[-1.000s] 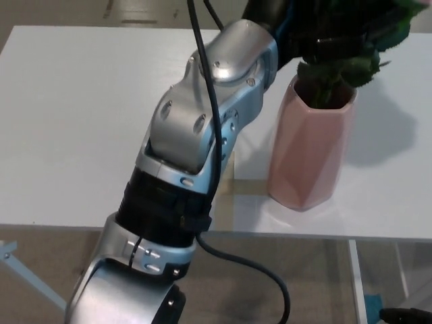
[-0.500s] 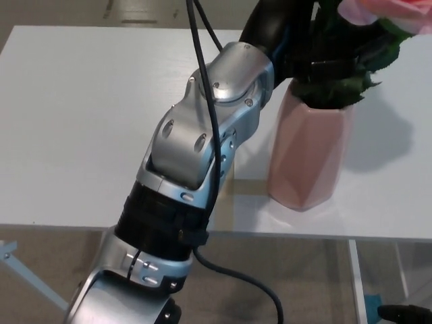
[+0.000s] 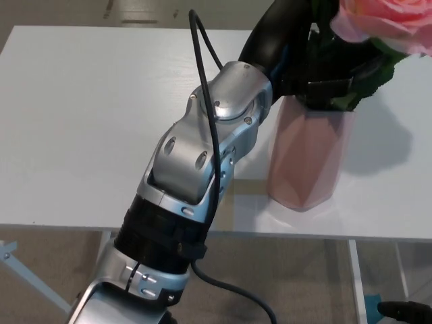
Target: Use the left hand to pick up the rose and then lift and insert it into the pink vase.
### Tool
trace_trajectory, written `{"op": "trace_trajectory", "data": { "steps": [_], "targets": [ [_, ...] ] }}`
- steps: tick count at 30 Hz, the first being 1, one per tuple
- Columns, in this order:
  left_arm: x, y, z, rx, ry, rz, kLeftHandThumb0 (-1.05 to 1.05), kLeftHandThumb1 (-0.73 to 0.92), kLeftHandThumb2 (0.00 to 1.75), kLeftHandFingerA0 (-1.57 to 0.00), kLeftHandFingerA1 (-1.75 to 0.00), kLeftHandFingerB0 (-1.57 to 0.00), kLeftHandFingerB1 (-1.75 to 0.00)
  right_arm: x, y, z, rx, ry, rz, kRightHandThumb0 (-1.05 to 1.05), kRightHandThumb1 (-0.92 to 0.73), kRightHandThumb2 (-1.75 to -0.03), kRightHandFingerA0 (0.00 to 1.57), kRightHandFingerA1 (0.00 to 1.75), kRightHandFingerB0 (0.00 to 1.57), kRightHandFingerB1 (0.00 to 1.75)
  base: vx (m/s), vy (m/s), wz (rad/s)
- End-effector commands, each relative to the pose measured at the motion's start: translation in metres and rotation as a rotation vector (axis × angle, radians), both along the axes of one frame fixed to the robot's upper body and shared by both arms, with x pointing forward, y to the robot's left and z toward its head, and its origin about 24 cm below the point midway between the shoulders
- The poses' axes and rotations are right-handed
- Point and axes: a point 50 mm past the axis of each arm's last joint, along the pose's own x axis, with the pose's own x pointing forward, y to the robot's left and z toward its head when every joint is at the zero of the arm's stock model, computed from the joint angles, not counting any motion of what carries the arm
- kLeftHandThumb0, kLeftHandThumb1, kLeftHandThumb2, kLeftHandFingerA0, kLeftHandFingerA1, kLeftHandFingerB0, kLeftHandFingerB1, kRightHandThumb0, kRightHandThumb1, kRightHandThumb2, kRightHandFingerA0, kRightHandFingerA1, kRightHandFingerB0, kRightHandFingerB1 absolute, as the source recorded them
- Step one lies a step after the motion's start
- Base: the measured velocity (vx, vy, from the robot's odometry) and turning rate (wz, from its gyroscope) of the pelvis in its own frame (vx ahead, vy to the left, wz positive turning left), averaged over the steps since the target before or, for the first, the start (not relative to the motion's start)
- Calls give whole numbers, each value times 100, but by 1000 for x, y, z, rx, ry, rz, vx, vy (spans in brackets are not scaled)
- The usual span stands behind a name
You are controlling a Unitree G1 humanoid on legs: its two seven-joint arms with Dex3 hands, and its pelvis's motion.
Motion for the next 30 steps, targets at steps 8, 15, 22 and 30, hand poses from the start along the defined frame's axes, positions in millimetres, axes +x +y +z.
{"op": "trace_trajectory", "data": {
  "steps": [8,15,22,30],
  "targets": [
    [3,14,-6,160,24,-82,-77,42,84,0,0,0,-2,0,-3,0,1,16,6,-26,-58,-56,67,50,60,46,0,0,0],
    [5,27,-4,191,22,-109,-91,49,60,0,0,0,-3,-2,-3,-1,6,27,19,-26,-57,-56,67,49,61,46,0,0,0],
    [7,39,2,226,-6,-115,-91,50,60,0,0,0,-1,-2,-3,-1,21,27,20,-25,-57,-57,65,49,59,46,0,0,0],
    [8,50,8,229,-20,-140,-89,52,57,0,0,0,-2,0,-3,0,14,33,23,-25,-57,-56,65,49,59,46,0,0,0]
  ]
}}
